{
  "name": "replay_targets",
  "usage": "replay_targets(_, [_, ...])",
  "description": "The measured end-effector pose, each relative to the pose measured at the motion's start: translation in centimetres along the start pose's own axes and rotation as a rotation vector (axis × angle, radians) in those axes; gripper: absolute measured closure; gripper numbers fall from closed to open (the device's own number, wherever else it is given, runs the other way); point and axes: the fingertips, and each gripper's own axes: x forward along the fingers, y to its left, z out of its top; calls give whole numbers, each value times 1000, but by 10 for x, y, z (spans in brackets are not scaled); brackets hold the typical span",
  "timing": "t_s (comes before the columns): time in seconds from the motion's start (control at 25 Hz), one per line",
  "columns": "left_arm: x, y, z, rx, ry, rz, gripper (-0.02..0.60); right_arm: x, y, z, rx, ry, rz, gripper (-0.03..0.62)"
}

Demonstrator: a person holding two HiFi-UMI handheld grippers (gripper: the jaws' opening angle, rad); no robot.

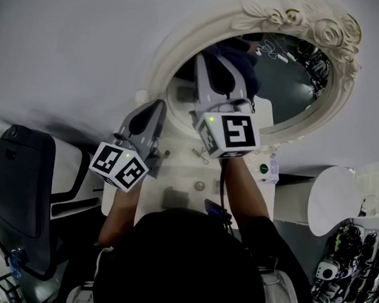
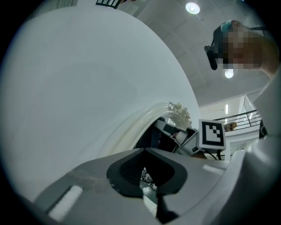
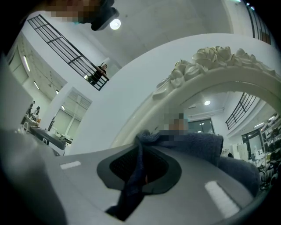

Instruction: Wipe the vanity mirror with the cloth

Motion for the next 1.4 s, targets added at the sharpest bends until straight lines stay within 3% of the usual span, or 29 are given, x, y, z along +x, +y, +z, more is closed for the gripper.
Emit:
replay_targets(0.32, [-7,7,1,13,7,29,580,-7,24,-49,-9,19,56,554])
replay_targets(0.6, [-11,15,-3,11,14,58,580,-16,40,-94,23,102,96,554])
replay_targets(1.4, [-11,23,-19,-1,44,73,580,-44,70,-196,30,209,166,556])
